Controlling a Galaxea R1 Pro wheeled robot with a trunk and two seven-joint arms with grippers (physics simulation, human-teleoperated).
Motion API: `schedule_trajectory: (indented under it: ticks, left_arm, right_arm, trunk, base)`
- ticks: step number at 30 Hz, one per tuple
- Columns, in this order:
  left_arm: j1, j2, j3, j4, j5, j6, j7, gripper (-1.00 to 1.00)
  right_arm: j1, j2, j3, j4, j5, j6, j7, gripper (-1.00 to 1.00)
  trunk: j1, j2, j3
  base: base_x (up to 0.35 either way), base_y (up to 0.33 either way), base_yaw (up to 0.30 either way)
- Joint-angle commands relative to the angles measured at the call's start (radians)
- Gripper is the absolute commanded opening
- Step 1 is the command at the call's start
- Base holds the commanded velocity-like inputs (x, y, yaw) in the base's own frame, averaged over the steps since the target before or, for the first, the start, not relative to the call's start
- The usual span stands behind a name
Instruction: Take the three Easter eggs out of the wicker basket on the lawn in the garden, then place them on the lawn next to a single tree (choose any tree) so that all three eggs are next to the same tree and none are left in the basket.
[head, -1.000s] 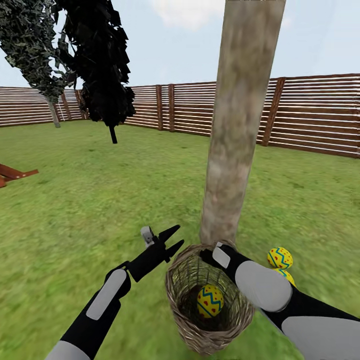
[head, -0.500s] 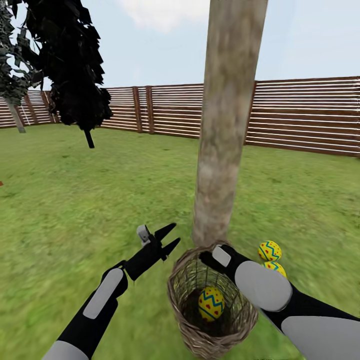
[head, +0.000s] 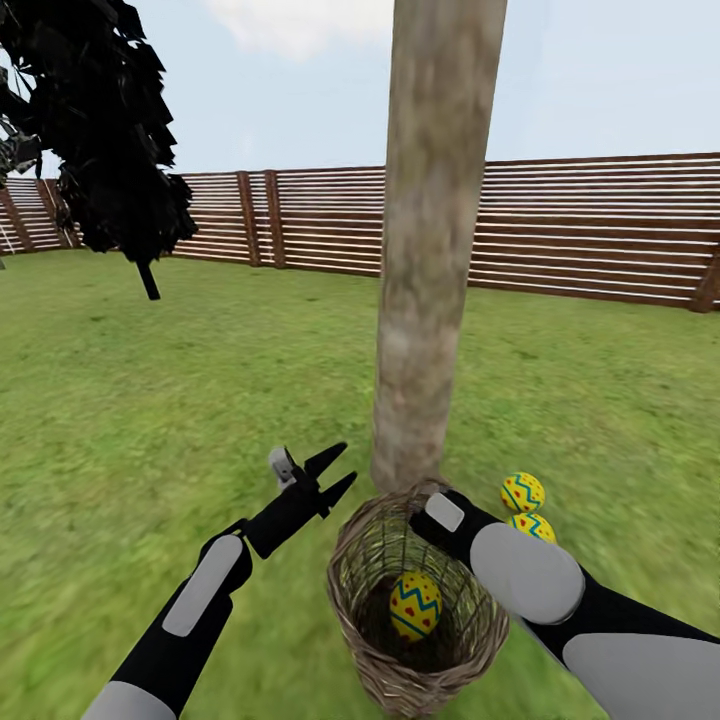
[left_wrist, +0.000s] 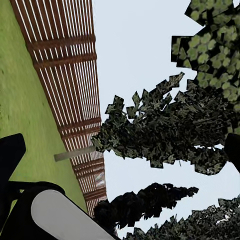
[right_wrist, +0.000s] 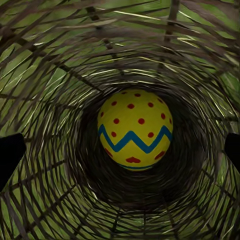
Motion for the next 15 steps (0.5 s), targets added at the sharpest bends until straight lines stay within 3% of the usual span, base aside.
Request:
schedule_trajectory:
  ticks: [1, 15]
  left_arm:
    - [-0.001, 0.000, 0.001, 0.000, 0.007, 0.007, 0.001, 1.00]
    - [-0.001, 0.000, 0.001, 0.002, 0.007, 0.006, 0.002, 1.00]
  right_arm:
    - [0.000, 0.000, -0.007, -0.003, 0.009, 0.008, -0.003, 1.00]
    - [0.001, 0.003, -0.004, -0.001, 0.012, 0.011, 0.024, 1.00]
  trunk:
    - [0.000, -0.001, -0.005]
    - [0.006, -0.004, -0.059]
  base:
    - [0.000, 0.000, -0.003]
    - [0.000, 0.000, 0.000]
